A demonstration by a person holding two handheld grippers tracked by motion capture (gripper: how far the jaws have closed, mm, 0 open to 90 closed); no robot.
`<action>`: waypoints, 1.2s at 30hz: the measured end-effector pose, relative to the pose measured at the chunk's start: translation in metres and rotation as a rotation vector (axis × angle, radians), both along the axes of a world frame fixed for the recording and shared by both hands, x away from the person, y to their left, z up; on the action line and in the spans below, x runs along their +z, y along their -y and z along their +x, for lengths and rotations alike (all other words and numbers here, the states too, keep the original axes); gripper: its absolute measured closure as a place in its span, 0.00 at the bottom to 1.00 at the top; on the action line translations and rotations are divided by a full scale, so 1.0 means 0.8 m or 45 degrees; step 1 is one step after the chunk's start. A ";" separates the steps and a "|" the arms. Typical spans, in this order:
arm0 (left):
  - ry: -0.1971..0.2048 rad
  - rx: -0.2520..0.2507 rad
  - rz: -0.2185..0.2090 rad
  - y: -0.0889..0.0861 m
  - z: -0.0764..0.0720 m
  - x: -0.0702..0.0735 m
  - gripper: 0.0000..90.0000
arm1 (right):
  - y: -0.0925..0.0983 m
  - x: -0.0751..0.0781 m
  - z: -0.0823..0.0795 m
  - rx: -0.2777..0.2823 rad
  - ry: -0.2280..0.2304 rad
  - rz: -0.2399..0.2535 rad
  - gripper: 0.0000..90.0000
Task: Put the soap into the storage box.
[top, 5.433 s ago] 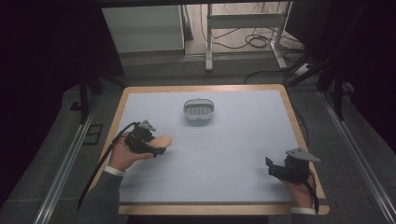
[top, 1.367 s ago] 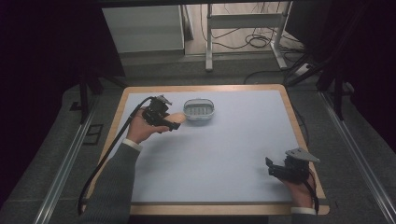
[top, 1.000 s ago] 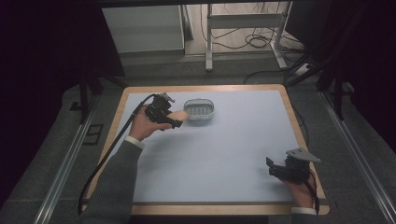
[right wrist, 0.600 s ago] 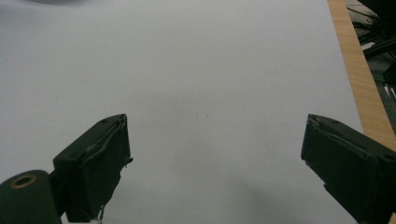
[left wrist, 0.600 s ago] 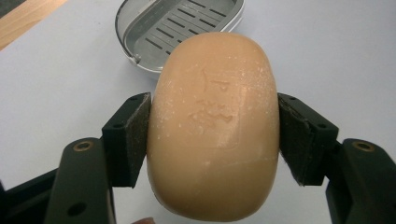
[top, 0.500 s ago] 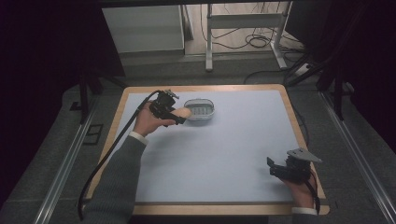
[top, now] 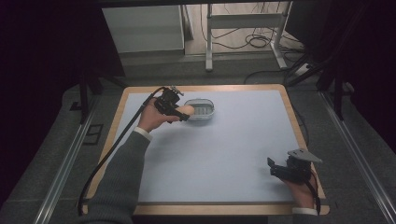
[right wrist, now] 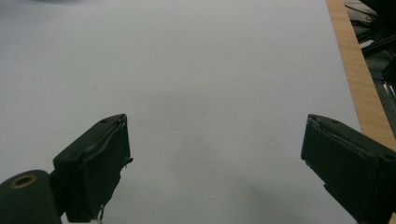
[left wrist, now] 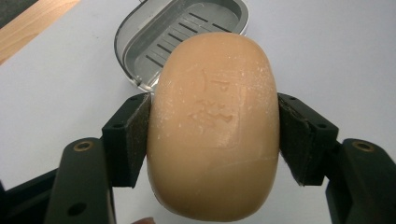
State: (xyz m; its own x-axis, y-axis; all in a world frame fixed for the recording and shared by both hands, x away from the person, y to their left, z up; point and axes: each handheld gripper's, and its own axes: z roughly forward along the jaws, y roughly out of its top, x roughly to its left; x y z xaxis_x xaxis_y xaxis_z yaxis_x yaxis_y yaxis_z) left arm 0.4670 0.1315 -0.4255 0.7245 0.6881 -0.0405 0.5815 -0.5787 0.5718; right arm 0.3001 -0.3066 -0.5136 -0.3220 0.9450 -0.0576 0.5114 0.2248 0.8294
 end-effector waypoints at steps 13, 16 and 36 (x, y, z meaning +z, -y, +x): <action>-0.006 -0.006 -0.002 0.011 0.017 -0.003 0.36 | 0.000 -0.001 0.000 -0.001 -0.002 -0.007 0.09; -0.008 -0.014 -0.012 0.014 0.020 -0.004 0.36 | 0.000 0.000 0.000 -0.002 -0.001 -0.007 0.09; -0.033 -0.046 0.013 0.039 0.054 -0.020 0.36 | 0.002 -0.002 0.001 -0.007 -0.006 -0.019 0.09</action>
State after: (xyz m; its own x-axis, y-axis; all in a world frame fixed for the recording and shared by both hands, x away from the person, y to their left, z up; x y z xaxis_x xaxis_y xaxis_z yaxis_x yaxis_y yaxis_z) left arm 0.5103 0.1007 -0.4416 0.7477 0.6620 -0.0529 0.5748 -0.6053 0.5506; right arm 0.3005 -0.3078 -0.5152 -0.3169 0.9458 -0.0706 0.5165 0.2345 0.8236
